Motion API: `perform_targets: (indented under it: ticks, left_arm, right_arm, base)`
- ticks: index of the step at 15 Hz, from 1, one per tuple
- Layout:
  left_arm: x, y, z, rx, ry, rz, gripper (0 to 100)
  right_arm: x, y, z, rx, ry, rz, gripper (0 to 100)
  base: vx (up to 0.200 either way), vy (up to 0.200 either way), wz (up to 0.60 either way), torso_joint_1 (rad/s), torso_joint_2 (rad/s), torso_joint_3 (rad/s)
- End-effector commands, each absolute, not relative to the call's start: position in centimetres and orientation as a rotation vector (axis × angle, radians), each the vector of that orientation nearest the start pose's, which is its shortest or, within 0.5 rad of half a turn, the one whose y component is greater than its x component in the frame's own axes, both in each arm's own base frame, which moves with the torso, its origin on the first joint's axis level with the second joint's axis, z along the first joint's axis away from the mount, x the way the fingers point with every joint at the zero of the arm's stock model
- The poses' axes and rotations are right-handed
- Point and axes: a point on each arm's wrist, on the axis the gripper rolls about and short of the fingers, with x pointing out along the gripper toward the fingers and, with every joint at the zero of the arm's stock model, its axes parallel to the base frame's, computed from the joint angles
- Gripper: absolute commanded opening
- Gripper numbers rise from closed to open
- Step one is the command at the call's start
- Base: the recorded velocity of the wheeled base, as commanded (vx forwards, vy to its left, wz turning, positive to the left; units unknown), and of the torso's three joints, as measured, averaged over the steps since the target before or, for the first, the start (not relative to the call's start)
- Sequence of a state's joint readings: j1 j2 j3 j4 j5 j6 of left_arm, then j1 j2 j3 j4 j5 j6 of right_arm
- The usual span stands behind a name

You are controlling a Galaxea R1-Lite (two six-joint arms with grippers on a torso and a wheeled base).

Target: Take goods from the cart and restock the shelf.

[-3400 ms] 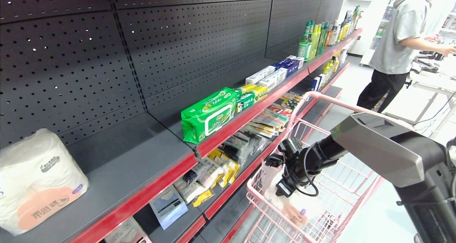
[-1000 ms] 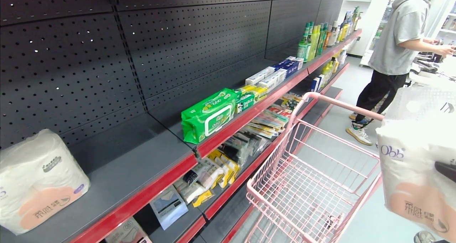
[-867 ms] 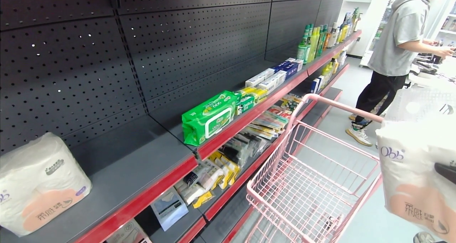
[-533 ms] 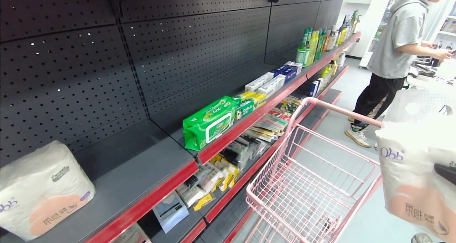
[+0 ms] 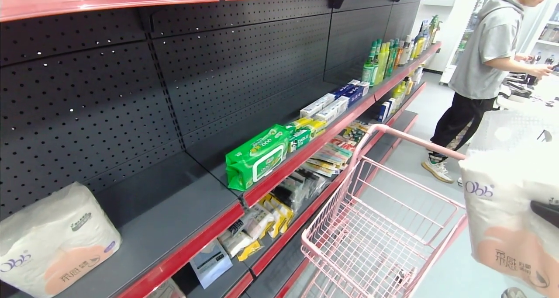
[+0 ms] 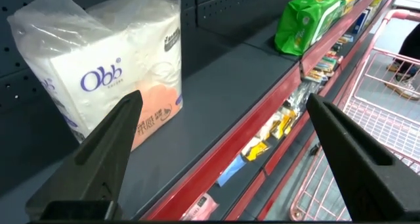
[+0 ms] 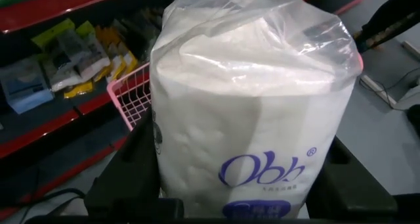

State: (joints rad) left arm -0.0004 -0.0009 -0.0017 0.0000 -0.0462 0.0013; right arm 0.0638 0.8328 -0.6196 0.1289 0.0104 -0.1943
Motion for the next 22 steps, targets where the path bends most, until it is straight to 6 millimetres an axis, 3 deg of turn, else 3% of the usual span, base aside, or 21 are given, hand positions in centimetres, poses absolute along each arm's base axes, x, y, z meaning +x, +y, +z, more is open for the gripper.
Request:
perform_targets:
  ticks: [1,8,22]
  left_arm:
    - [-2.29,-0.10,7.59,0.002,-0.002,-0.048,100]
    - [-2.29,-0.10,7.59,0.000,-0.002,-0.046,100]
    - [-2.29,-0.10,7.59,0.000,-0.002,-0.048,100]
  right_arm:
    - [8.30,0.56,22.38,-0.202,0.341,0.108,0]
    - [8.38,0.52,21.63,-0.243,0.365,0.107,0]
    - [8.22,0.54,21.73,-0.245,0.355,0.110,0]
  base:
    - [0.000,0.000,0.00,0.100,-0.19,-0.090]
    - [0.000,0.000,0.00,0.049,-0.10,-0.052]
    - [0.000,0.000,0.60,0.003,0.00,0.003]
